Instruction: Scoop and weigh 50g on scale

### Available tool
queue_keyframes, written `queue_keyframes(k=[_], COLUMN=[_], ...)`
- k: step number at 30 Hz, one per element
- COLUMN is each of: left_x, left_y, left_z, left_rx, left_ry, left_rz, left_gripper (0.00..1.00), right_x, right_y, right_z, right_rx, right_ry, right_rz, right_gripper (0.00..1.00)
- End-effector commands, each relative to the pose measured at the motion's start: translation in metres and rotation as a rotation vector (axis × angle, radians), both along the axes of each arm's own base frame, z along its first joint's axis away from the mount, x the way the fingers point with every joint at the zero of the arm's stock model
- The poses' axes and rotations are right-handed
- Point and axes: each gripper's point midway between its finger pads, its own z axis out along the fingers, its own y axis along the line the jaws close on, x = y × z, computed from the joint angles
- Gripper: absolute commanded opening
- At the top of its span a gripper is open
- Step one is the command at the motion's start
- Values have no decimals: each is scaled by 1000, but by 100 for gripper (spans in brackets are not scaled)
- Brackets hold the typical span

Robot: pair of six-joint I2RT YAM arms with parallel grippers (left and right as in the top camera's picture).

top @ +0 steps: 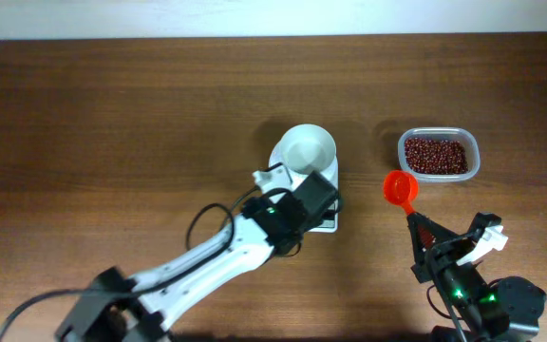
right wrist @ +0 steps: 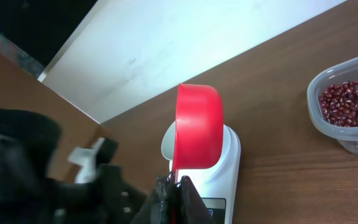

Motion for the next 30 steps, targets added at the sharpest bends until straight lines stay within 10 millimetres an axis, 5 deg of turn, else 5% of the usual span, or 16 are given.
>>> queue_keyframes(k=[1,13,30], left_x=[10,6,11], left_y=[-11,-32,-32], left_z=[-22,-43,-56], left_rx=[16,-1,16], left_ry=[-1,14,7], left_rz=[0,-43,-14], left_gripper=[1,7,7], right_x=[-1,-1,-2], right_y=[-2,-2,-2], right_z=[9,9,2], right_rx=[-18,-17,-12], right_ry=[-31,-31,-2], right_rz=[-9,-9,-9], right_gripper=[4,4,4])
